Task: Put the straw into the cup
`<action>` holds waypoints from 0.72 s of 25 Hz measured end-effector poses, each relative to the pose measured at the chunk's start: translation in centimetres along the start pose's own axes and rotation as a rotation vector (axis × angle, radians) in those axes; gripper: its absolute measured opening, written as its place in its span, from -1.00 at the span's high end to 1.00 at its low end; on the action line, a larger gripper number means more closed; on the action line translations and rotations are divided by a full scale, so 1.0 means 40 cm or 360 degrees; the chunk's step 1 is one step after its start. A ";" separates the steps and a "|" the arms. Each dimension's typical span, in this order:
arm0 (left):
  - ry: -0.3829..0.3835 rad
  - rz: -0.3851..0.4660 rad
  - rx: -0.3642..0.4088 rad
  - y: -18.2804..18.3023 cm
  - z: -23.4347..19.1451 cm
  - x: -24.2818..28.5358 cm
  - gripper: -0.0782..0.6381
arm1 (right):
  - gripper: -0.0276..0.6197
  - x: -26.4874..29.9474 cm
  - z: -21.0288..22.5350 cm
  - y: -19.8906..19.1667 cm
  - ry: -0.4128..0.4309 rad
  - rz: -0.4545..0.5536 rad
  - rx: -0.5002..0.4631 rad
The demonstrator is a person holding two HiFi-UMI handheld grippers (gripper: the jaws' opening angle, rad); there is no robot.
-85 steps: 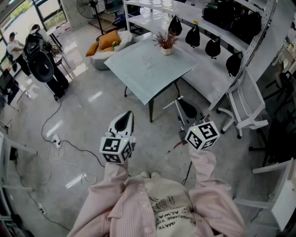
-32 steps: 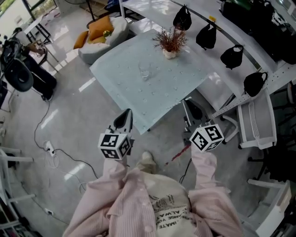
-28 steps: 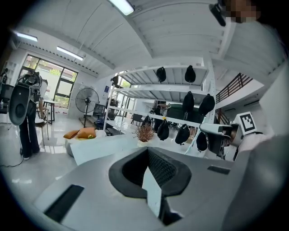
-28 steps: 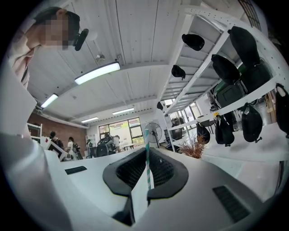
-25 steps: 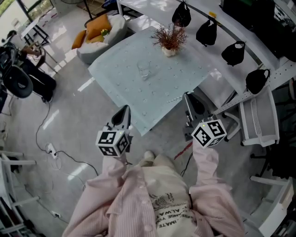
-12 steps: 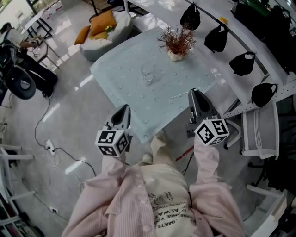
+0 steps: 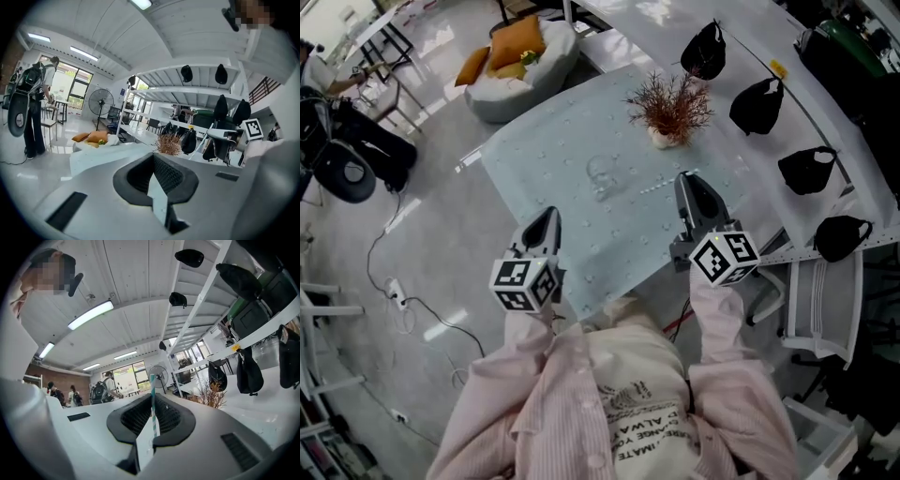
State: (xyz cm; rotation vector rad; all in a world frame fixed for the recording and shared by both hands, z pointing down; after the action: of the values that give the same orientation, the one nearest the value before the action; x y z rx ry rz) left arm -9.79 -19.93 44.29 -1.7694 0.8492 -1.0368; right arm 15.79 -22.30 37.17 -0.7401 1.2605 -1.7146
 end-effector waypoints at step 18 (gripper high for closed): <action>0.0164 -0.0082 -0.0171 -0.030 -0.031 0.229 0.78 | 0.86 0.321 0.117 -0.073 0.0293 -0.0161 0.0134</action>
State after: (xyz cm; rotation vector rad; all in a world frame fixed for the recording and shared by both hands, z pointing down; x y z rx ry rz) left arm -6.97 -27.80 48.39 -1.8487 0.9426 -1.1432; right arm 13.03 -35.43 41.05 -0.6164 1.2839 -1.9422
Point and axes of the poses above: the fingertips, and each gripper's own axes: x forward along the fingers, z to its right, y out of its top, the point moved 1 cm from there along -x, backward along the fingers, and after that the axes turned 4 degrees about y, right-handed, at the moved point
